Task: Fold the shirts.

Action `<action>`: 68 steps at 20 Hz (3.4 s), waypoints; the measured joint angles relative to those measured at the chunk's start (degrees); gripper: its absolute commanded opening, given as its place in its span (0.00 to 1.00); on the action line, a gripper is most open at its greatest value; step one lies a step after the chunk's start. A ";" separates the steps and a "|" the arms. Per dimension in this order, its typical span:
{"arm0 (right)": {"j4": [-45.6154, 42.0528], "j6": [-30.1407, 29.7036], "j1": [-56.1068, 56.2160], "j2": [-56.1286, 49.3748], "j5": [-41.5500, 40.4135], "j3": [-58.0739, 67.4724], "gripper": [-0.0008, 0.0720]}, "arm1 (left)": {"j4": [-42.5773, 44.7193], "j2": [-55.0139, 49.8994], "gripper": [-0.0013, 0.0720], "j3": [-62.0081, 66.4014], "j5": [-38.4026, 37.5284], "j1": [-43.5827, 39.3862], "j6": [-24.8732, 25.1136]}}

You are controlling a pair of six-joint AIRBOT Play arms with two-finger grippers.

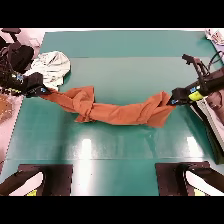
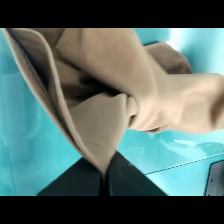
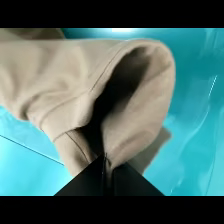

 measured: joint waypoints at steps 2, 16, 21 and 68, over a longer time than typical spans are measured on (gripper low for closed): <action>-0.83 -0.09 0.87 2.47 -2.38 -2.36 0.03 | 0.00 0.81 0.06 -0.17 0.37 -1.31 -0.02; -1.49 -0.48 -5.62 -5.79 -19.32 -12.72 0.66 | 5.57 1.46 0.06 -4.15 6.54 -2.60 -2.08; -0.90 -1.55 -5.73 -1.33 -21.44 -10.05 0.71 | 5.55 1.46 0.06 -8.55 9.86 -2.60 -2.34; 15.87 11.54 -2.78 -33.86 -31.82 15.54 0.47 | 4.13 1.40 0.06 -20.79 7.17 -2.62 2.25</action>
